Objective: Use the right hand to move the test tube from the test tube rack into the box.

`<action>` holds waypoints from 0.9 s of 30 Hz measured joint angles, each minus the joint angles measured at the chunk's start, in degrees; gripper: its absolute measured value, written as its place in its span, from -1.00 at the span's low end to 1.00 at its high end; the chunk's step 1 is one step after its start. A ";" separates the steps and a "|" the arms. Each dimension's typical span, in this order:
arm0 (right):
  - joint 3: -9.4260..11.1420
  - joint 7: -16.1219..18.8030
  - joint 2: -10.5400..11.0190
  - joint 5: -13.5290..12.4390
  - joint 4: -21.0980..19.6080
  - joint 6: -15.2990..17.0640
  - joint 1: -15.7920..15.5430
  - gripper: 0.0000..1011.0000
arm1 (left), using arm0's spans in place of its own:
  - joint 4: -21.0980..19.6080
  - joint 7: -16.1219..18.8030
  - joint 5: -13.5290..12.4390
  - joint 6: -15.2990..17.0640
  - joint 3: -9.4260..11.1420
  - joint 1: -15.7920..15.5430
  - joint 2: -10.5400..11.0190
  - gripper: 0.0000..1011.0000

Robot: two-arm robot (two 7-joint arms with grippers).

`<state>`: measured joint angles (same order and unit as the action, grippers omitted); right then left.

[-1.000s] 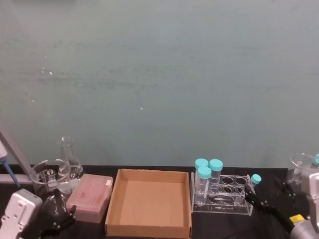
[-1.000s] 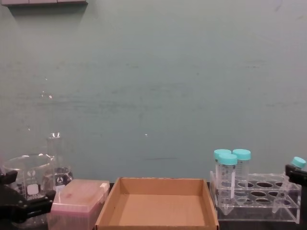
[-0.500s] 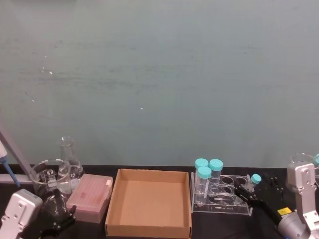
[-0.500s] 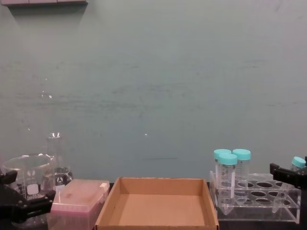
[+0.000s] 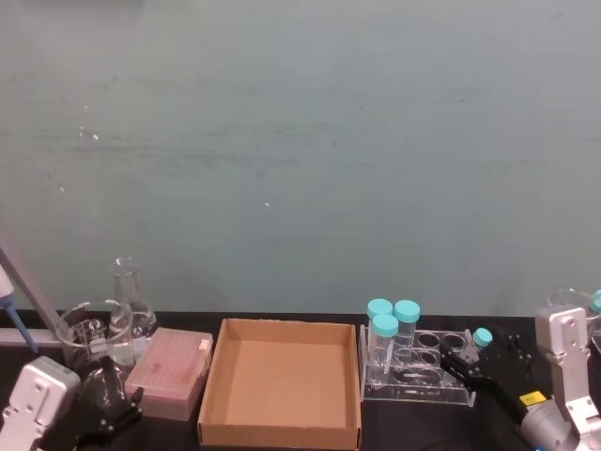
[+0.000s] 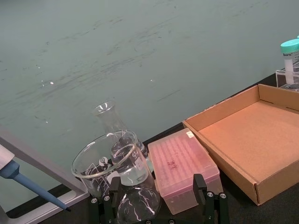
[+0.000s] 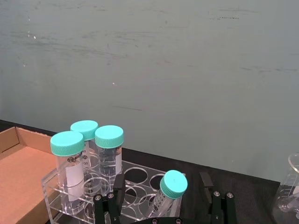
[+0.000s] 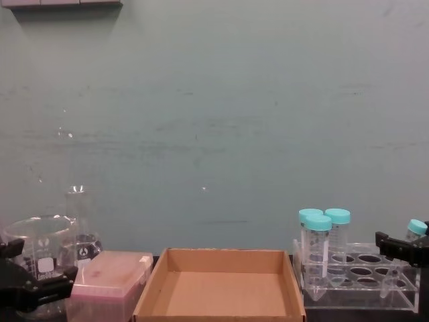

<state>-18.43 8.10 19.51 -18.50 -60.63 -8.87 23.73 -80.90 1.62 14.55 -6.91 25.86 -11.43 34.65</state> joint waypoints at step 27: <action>-0.11 -0.12 0.18 -0.29 -0.31 0.02 -0.13 -0.32 | 0.00 0.00 0.00 0.00 0.00 0.00 0.00 0.98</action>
<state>-18.54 7.98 19.69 -18.80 -60.94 -8.85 23.61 -80.90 1.62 14.55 -6.91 25.86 -11.43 34.64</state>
